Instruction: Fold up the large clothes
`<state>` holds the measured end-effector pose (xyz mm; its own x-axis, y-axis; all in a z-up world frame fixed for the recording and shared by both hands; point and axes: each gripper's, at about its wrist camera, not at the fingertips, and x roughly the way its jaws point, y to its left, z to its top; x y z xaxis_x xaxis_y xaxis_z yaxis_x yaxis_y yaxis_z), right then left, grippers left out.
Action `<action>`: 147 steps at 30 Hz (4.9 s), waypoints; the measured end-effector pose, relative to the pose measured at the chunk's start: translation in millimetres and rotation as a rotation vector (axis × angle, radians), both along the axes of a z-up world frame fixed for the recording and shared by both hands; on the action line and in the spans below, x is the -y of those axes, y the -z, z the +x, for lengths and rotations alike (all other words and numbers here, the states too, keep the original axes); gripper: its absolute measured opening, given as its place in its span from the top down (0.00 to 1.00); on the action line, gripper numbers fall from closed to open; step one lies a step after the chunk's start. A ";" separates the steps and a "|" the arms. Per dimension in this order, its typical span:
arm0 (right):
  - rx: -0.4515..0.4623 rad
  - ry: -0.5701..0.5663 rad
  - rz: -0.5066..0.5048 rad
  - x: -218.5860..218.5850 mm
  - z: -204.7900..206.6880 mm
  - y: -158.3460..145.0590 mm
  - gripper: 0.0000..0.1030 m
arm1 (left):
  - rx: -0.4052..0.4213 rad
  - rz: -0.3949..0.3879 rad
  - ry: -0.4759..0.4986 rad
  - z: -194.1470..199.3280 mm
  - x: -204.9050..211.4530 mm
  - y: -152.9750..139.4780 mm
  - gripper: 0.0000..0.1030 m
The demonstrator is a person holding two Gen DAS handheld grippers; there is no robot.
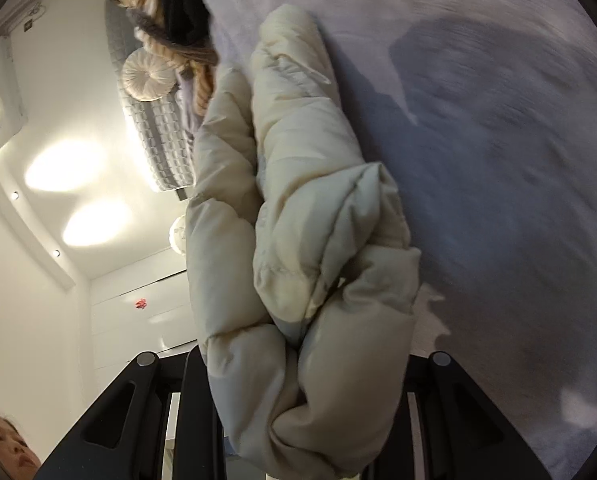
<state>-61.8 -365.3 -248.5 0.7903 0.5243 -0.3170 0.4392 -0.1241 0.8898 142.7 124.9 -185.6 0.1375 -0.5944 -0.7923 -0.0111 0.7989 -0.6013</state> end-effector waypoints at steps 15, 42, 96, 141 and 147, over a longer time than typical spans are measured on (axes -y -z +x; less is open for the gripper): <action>-0.207 -0.052 -0.145 22.6 26.0 -40.1 0.33 | 0.025 0.264 0.043 -11.7 -16.2 -24.6 0.27; -0.335 -0.501 -0.853 -68.3 92.3 -155.1 0.06 | 0.103 0.426 0.123 0.3 10.6 -58.6 0.01; -0.275 -0.835 -0.886 -136.4 185.2 -55.2 0.80 | -0.052 -0.145 0.174 82.2 45.6 24.0 0.75; -0.247 -0.376 -0.487 9.4 30.8 -8.6 0.90 | 0.153 0.129 0.691 -23.6 344.3 -88.6 0.74; -0.216 -0.367 -0.424 19.8 21.4 5.4 0.90 | 0.161 0.012 0.733 -25.0 376.3 -73.7 0.36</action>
